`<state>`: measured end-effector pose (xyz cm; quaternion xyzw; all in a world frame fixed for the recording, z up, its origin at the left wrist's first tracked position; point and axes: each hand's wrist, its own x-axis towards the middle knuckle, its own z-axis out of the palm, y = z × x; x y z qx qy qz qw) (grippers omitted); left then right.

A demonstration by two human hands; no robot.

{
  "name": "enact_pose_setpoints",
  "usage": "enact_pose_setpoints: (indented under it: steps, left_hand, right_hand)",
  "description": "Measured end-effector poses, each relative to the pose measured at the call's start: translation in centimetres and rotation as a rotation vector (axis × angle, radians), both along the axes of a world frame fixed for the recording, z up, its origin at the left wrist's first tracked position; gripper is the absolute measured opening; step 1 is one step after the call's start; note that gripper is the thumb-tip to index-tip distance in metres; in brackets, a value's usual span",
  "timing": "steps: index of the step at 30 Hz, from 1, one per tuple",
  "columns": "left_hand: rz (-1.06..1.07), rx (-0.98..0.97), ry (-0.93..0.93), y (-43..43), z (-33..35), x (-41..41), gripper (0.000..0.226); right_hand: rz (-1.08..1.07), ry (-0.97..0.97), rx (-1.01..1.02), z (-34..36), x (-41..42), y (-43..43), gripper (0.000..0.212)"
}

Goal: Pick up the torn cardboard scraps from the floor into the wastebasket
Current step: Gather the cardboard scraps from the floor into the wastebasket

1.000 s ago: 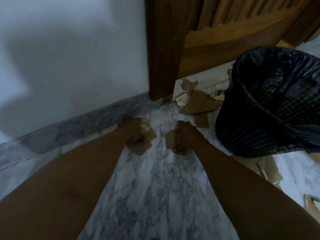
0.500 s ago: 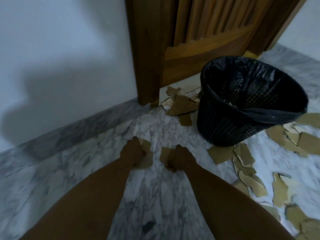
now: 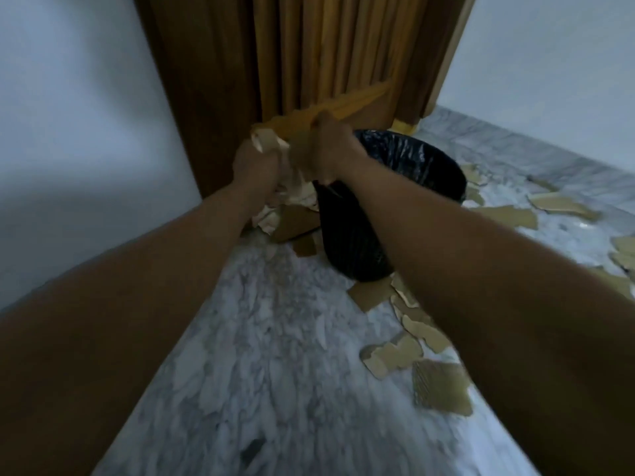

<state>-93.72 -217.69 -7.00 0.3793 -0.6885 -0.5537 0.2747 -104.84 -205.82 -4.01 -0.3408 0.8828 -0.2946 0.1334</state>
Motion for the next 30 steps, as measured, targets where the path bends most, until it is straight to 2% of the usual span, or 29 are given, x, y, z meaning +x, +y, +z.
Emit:
enact_pose_setpoints:
  steps: [1,3,4,6,7,9,11,13,14,15,16,17,18,19,21,23,24,27,30]
  left_hand:
    - [-0.046,-0.005,0.049,0.9,1.8,-1.3,0.021]
    - [-0.127,-0.044,0.116,3.1,4.4,-3.9,0.026]
    - [-0.168,-0.058,0.129,4.2,4.8,-5.1,0.030]
    - [-0.214,-0.071,0.115,6.1,5.5,-7.3,0.032]
    - [-0.240,-0.071,0.098,7.3,5.8,-8.1,0.029]
    - [-0.286,-0.100,0.005,9.0,5.2,-9.7,0.022]
    - [-0.280,-0.260,-0.164,10.7,3.7,-10.5,0.044]
    - [-0.203,-0.643,-0.300,13.4,2.3,-10.3,0.064]
    - [-0.195,-0.860,-0.229,15.0,1.7,-10.0,0.061]
    - [-0.243,-1.026,-0.072,16.8,1.3,-9.6,0.055]
    - [-0.349,-1.114,0.102,18.6,0.7,-9.2,0.048]
    - [-0.495,-1.114,0.215,20.4,0.1,-8.9,0.040]
    - [-0.647,-1.089,0.226,22.0,-0.9,-8.7,0.034]
    - [-0.777,-1.074,0.143,23.5,-2.1,-8.6,0.030]
    - [-0.902,-1.000,-0.175,25.4,-6.2,-8.5,0.028]
    - [-0.885,-0.804,-0.511,25.6,-10.9,-7.6,0.030]
    - [-0.866,-0.721,-0.621,25.3,-13.2,-6.8,0.035]
    - [-0.906,-0.658,-0.913,24.6,-18.9,-3.6,0.061]
    - [-0.915,-0.648,-1.028,24.3,-22.1,-0.8,0.067]
  right_hand:
    - [-0.127,-0.178,-0.109,3.2,0.1,0.2,0.032]
    - [-0.111,-0.060,-0.135,6.8,-2.1,2.0,0.031]
    - [-0.123,-0.059,-0.126,7.8,-3.2,3.6,0.026]
    - [-0.098,-0.283,-0.151,8.5,-4.0,6.9,0.015]
    - [-0.079,-0.385,-0.164,8.3,-4.4,8.4,0.020]
    - [-0.104,-0.454,-0.196,7.1,-5.3,11.0,0.031]
    - [-0.164,-0.455,-0.221,5.3,-6.3,13.8,0.041]
    - [-0.231,-0.384,-0.166,3.3,-7.5,17.0,0.037]
    - [-0.253,-0.363,-0.136,2.5,-8.0,18.7,0.035]
    - [-0.265,-0.360,-0.127,1.5,-8.3,20.3,0.033]
    - [-0.277,-0.346,-0.105,0.3,-8.6,21.9,0.029]
    - [-0.284,-0.321,-0.048,-1.0,-8.6,23.5,0.023]
    - [-0.283,-0.288,0.027,-2.8,-8.5,24.9,0.019]
    - [-0.278,-0.271,0.115,-5.0,-8.1,26.0,0.017]
    - [-0.256,-0.308,0.248,-10.2,-7.1,27.3,0.019]
    - [-0.206,-0.278,0.343,-15.3,-6.1,27.4,0.027]
    - [-0.165,-0.236,0.385,-17.6,-5.7,27.2,0.029]
    - [-0.080,-0.165,0.469,-21.7,-4.2,26.3,0.039]
    - [-0.108,-0.114,0.530,-24.2,-2.9,26.0,0.058]
